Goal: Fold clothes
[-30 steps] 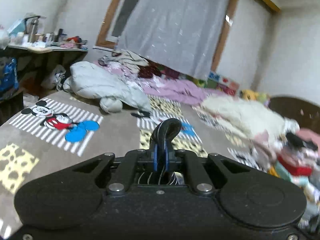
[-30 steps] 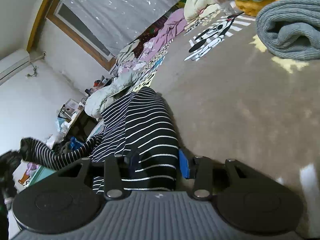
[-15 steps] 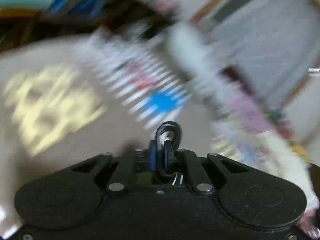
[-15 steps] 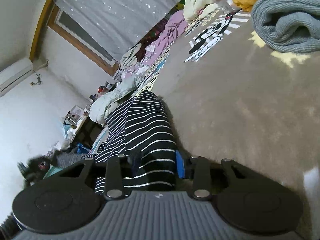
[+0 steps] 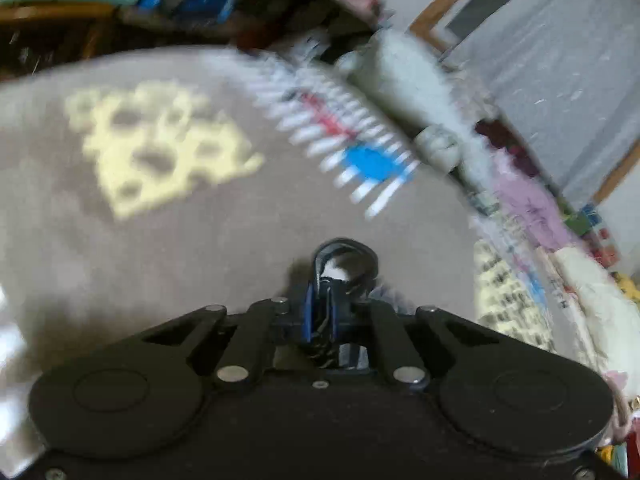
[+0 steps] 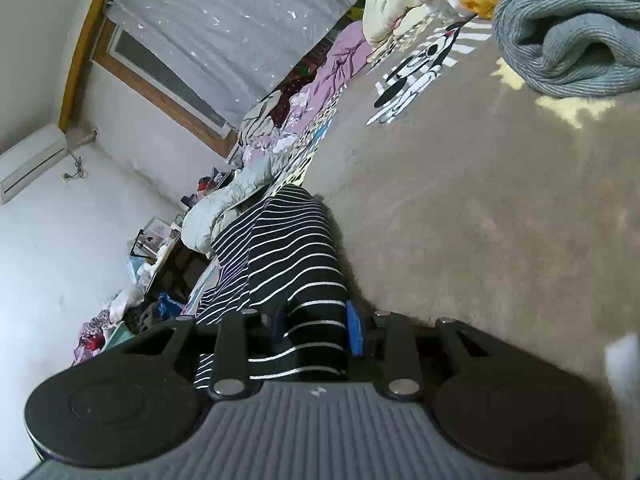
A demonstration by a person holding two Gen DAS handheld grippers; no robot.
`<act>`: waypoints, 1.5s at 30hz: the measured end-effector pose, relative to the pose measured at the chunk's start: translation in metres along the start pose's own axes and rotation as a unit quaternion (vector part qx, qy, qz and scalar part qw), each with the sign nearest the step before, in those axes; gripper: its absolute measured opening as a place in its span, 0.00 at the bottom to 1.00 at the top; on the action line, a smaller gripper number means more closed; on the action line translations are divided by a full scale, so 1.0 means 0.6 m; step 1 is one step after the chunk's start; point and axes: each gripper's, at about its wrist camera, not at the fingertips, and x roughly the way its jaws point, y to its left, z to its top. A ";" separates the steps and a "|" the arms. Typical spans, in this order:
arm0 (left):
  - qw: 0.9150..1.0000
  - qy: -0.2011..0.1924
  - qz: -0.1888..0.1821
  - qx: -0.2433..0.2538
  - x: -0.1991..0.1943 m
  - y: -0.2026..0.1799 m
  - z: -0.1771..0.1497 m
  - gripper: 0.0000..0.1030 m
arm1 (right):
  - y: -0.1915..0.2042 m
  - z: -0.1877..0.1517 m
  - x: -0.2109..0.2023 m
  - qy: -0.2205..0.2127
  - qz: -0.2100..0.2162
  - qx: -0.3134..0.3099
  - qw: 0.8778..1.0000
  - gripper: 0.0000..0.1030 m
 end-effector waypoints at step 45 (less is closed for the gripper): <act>0.982 -0.008 0.020 0.186 -0.080 -0.126 -0.120 0.45 | -0.014 0.004 -0.003 -0.003 0.014 0.013 1.000 0.29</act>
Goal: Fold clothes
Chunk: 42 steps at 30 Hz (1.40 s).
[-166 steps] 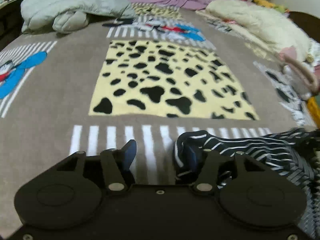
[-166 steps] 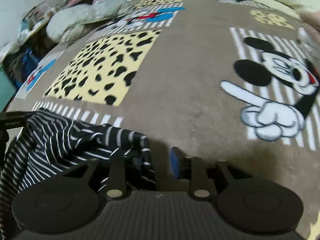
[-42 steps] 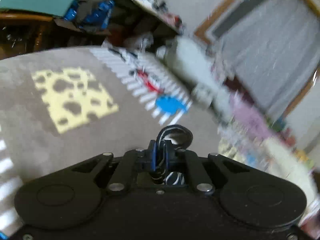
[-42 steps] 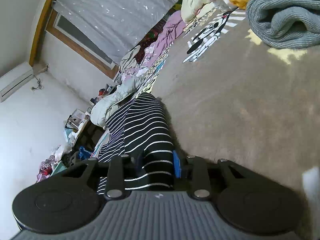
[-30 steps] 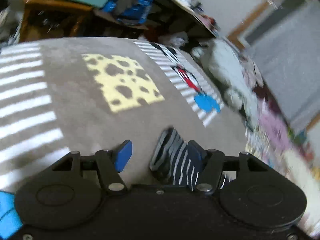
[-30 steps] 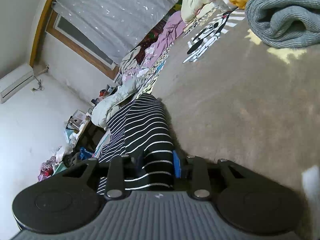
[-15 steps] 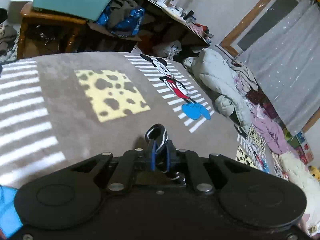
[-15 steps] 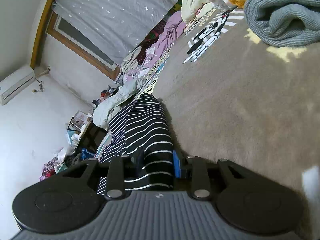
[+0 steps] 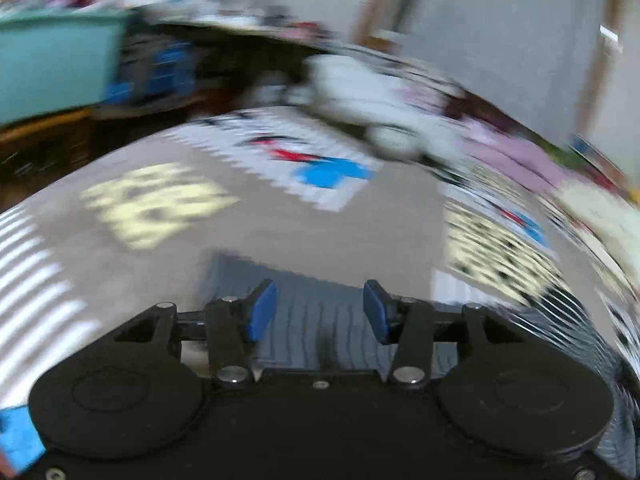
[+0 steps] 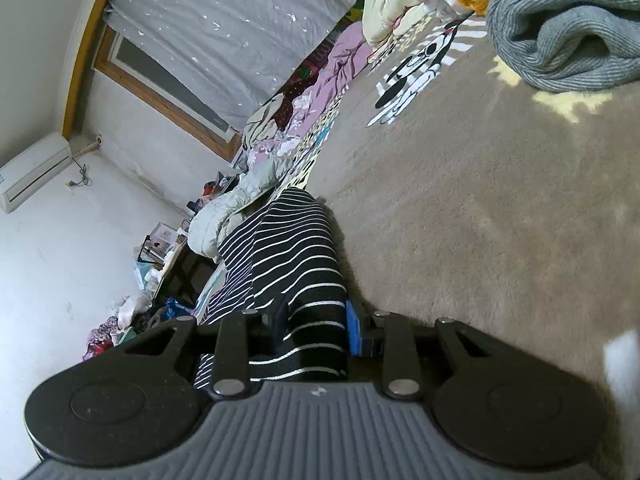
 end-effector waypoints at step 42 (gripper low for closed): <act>0.909 0.101 -0.306 -0.264 -0.058 -0.134 -0.193 0.60 | 0.236 -0.189 -0.037 0.152 -0.166 -0.568 0.792 0.47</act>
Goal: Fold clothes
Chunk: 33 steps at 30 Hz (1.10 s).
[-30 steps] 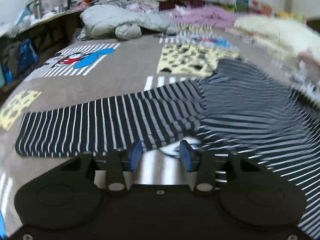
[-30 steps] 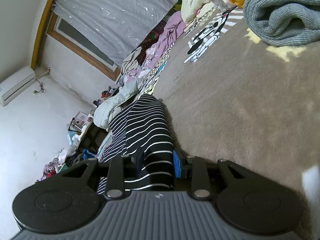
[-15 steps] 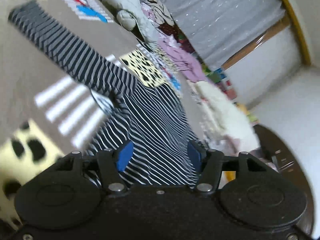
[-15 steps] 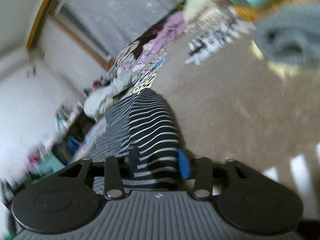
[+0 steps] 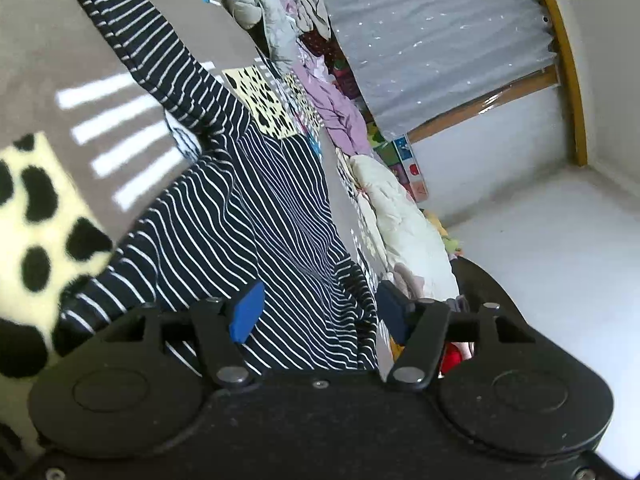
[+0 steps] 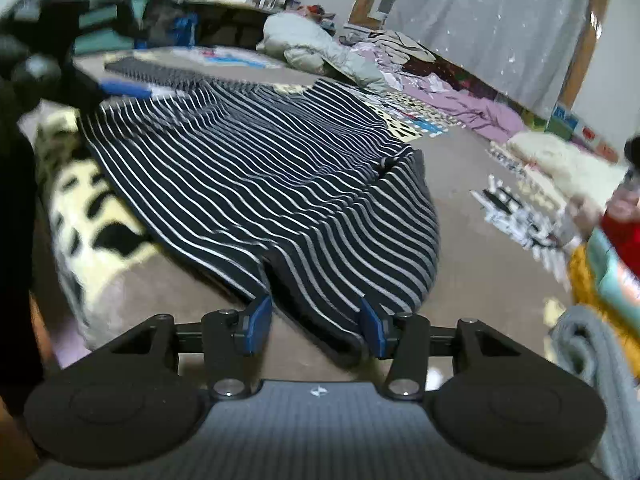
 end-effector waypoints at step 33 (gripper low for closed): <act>0.998 0.021 -0.024 -0.049 -0.009 0.063 0.007 0.63 | -0.545 -0.083 0.089 -0.013 -0.062 0.599 0.798 0.25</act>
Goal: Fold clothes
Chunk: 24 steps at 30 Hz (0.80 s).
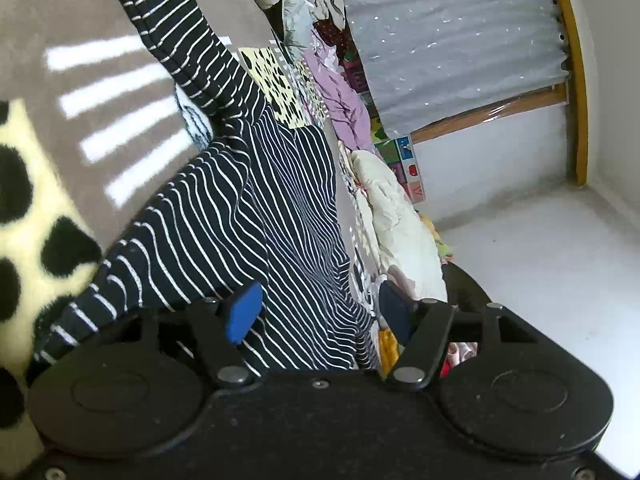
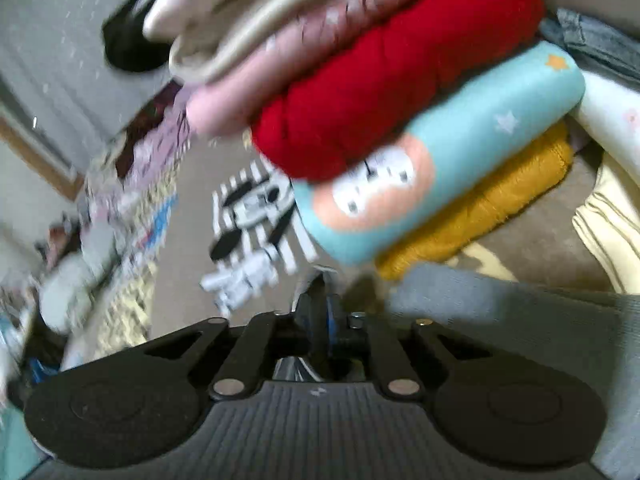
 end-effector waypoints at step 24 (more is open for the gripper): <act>1.000 0.007 -0.017 -0.014 -0.005 0.002 -0.010 0.65 | 0.047 -0.141 -0.110 -0.062 -0.071 -0.355 0.930 0.72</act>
